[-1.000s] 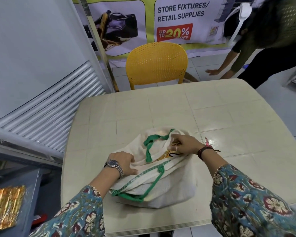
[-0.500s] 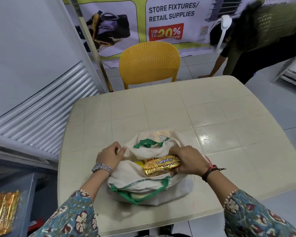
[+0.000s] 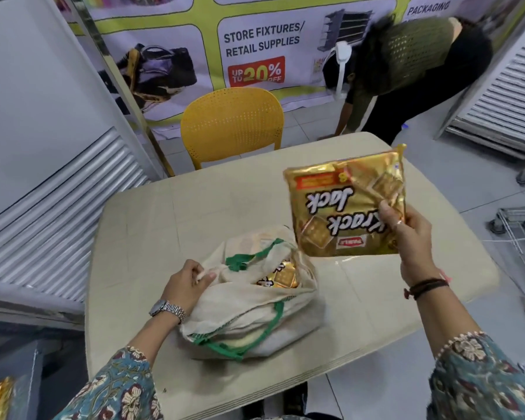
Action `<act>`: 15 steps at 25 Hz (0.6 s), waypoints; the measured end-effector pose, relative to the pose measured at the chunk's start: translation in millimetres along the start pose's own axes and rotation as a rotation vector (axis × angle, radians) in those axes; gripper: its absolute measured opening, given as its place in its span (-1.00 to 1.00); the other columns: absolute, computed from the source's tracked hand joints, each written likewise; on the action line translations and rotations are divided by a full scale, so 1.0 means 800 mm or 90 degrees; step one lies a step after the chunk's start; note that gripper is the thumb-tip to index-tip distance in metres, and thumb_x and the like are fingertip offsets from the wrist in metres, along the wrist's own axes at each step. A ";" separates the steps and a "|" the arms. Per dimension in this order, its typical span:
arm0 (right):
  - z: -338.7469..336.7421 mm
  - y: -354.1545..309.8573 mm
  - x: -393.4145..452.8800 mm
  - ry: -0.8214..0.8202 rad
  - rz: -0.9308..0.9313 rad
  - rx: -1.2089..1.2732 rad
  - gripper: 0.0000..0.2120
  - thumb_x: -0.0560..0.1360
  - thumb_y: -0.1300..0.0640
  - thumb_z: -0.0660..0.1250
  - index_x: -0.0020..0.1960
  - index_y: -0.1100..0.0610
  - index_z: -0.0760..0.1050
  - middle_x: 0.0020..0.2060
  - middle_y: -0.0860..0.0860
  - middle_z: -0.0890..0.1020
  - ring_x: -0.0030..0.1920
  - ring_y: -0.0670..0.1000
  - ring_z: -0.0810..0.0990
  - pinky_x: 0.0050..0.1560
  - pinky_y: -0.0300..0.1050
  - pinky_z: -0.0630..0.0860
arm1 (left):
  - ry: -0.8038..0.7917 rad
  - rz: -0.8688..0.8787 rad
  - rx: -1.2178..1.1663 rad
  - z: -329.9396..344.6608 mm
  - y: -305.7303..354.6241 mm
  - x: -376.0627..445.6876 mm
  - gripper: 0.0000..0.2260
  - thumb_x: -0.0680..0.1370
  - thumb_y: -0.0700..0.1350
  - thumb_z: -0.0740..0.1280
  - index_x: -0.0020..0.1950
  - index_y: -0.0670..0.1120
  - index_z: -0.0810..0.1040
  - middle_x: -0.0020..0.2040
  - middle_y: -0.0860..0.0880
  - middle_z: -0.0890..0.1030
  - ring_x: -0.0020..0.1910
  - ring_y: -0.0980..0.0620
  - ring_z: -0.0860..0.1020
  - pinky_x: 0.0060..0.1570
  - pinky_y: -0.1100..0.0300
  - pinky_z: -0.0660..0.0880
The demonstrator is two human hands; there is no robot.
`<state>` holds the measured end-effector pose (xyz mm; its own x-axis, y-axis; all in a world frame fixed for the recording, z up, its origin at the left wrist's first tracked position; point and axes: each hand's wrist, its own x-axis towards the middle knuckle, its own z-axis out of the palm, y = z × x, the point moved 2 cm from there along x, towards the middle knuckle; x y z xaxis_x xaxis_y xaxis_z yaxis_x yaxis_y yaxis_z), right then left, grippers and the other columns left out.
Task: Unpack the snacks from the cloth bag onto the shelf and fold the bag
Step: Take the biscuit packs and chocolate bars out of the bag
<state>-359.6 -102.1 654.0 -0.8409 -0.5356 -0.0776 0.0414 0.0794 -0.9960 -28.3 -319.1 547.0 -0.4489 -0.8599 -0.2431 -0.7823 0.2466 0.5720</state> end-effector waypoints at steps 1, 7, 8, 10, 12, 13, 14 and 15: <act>-0.009 0.015 0.004 0.053 0.049 0.061 -0.58 0.26 -0.16 0.49 -0.04 0.11 0.61 -0.21 -0.06 0.71 -0.19 -0.05 0.67 -0.15 -0.14 0.60 | -0.011 0.006 0.013 0.002 -0.001 -0.002 -0.74 0.45 0.06 0.37 -0.09 -0.08 0.40 -0.40 0.03 0.47 -0.43 0.04 0.42 -0.46 0.23 0.26; -0.056 0.149 0.012 0.363 0.312 0.157 -0.61 0.32 -0.11 0.51 -0.14 0.22 0.58 -0.16 0.05 0.63 -0.15 0.02 0.58 -0.07 -0.04 0.57 | -0.007 0.024 0.084 0.006 -0.005 -0.011 -0.71 0.38 -0.02 0.46 -0.19 -0.02 0.33 -0.39 0.06 0.44 -0.42 0.03 0.40 -0.48 0.23 0.23; -0.059 0.169 0.010 0.386 0.336 0.145 -0.52 0.28 -0.15 0.52 -0.14 0.28 0.58 -0.18 0.07 0.62 -0.15 0.03 0.56 -0.08 0.00 0.55 | 0.020 0.024 0.066 0.006 -0.002 -0.014 -0.69 0.36 -0.03 0.47 -0.23 -0.01 0.31 -0.40 0.05 0.44 -0.42 0.01 0.39 -0.47 0.21 0.24; -0.060 0.195 0.000 0.413 0.386 0.128 -0.44 0.28 -0.17 0.51 -0.11 0.34 0.58 -0.20 0.07 0.55 -0.17 0.02 0.51 -0.13 -0.03 0.48 | 0.121 0.027 -0.007 0.003 0.005 -0.018 -0.62 0.34 -0.06 0.50 -0.34 0.04 0.25 -0.40 -0.01 0.47 -0.40 -0.04 0.43 -0.40 0.14 0.32; -0.060 0.211 -0.010 0.415 0.436 0.115 -0.59 0.35 -0.14 0.48 -0.13 0.21 0.54 -0.14 0.08 0.54 -0.13 0.02 0.52 -0.09 -0.05 0.47 | 0.215 0.067 -0.066 -0.002 0.010 -0.021 -0.55 0.33 -0.12 0.51 -0.42 0.06 0.20 -0.39 -0.02 0.47 -0.37 -0.01 0.44 -0.32 0.14 0.36; -0.061 0.218 -0.014 0.417 0.459 0.099 -0.61 0.37 -0.14 0.46 -0.11 0.19 0.51 -0.10 0.09 0.57 -0.12 0.05 0.53 -0.05 -0.06 0.48 | 0.238 0.088 -0.080 -0.003 0.008 -0.020 -0.55 0.33 -0.15 0.51 -0.45 0.04 0.21 -0.36 -0.03 0.45 -0.37 0.05 0.44 -0.29 0.18 0.36; -0.063 0.227 -0.016 0.417 0.473 0.079 -0.61 0.38 -0.16 0.44 -0.12 0.17 0.51 -0.07 0.10 0.59 -0.10 0.07 0.55 0.00 -0.04 0.51 | 0.250 0.100 -0.083 -0.004 0.005 -0.020 -0.56 0.33 -0.19 0.51 -0.47 0.01 0.24 -0.34 -0.02 0.45 -0.32 0.07 0.47 -0.27 0.24 0.36; -0.063 0.232 -0.019 0.412 0.482 0.060 -0.59 0.38 -0.19 0.43 -0.11 0.17 0.51 -0.02 0.11 0.61 -0.08 0.09 0.56 0.06 0.00 0.53 | 0.258 0.105 -0.087 -0.004 0.003 -0.020 -0.57 0.33 -0.23 0.50 -0.49 0.02 0.26 -0.32 0.00 0.46 -0.27 0.12 0.50 -0.24 0.25 0.39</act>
<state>-366.7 -36.7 472.7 -0.7067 0.1912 -0.6812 0.7061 0.1289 -0.6963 -21.5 -306.6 554.7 -0.3361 -0.9263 0.1701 -0.6379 0.3568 0.6825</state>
